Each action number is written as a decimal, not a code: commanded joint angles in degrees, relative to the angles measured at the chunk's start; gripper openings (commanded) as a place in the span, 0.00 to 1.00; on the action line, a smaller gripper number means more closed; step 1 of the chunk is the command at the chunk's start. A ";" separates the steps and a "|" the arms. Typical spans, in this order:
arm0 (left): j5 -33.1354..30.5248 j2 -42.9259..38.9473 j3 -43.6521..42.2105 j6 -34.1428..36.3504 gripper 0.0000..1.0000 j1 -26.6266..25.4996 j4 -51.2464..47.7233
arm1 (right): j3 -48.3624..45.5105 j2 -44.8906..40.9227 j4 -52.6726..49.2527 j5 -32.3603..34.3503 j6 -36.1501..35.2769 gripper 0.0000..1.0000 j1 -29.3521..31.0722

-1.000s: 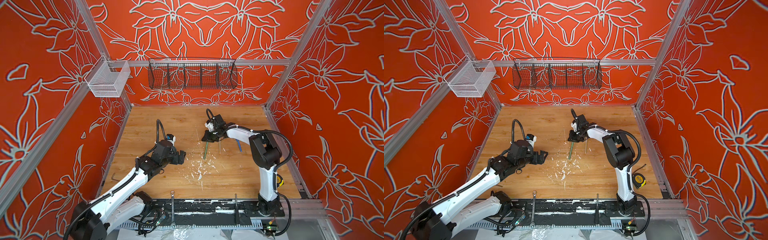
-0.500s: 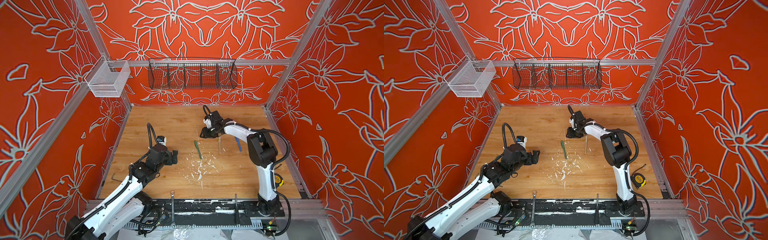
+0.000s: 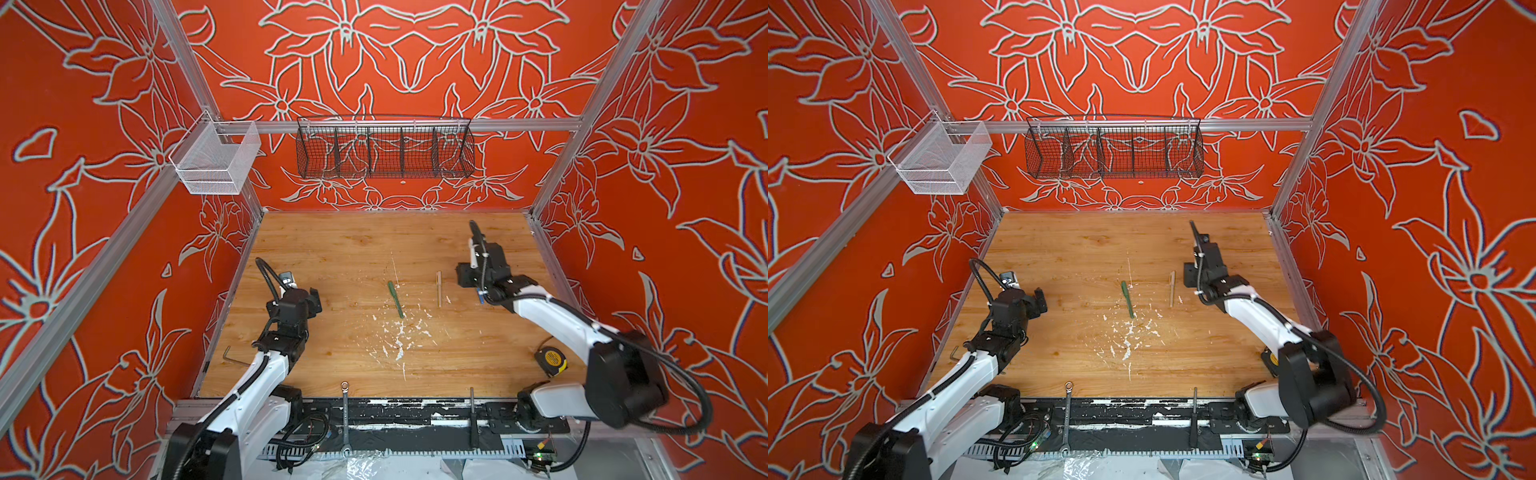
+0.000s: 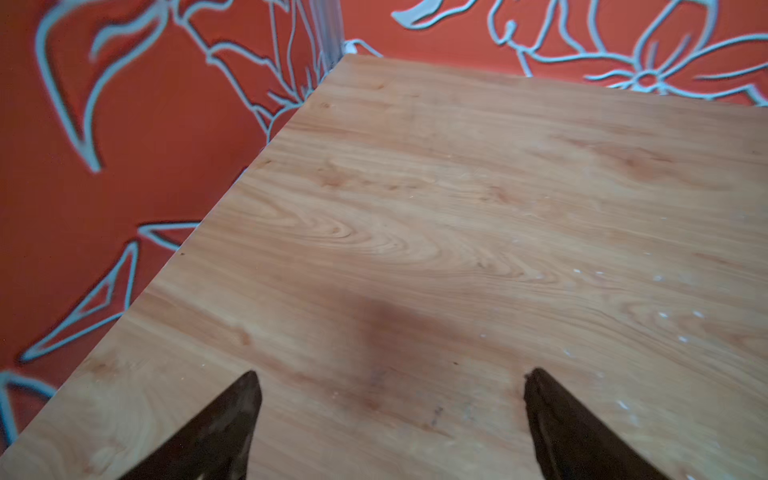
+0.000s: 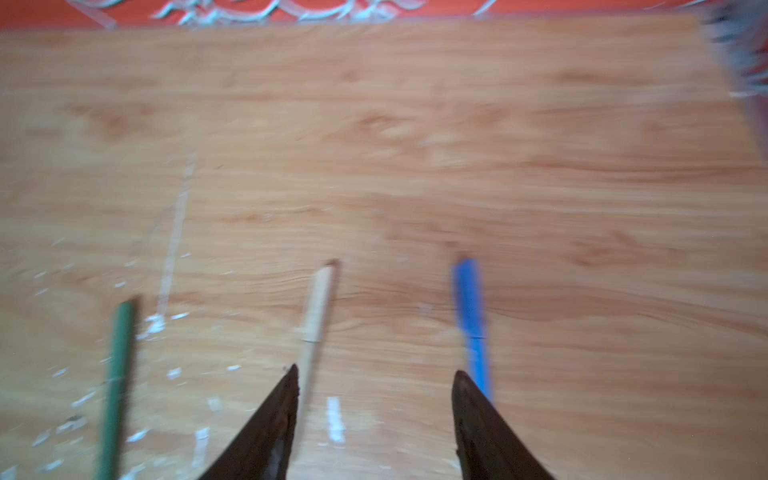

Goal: Insert the pens into the pen caps

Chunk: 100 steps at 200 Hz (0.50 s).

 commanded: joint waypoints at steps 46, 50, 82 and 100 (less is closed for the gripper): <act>11.59 12.30 -4.37 4.44 0.97 3.31 24.67 | -19.09 -13.68 15.85 13.24 -3.73 0.63 -11.89; 12.09 13.19 -4.02 4.61 0.97 3.37 24.86 | -19.98 -13.37 17.02 12.61 -3.43 0.63 -12.53; 15.00 24.27 1.95 6.52 0.97 3.38 24.20 | -27.13 -5.78 40.01 9.40 -10.58 0.62 -12.83; 16.69 23.30 1.91 6.07 0.97 4.34 23.33 | -27.89 -3.99 43.73 7.33 -14.45 0.61 -11.61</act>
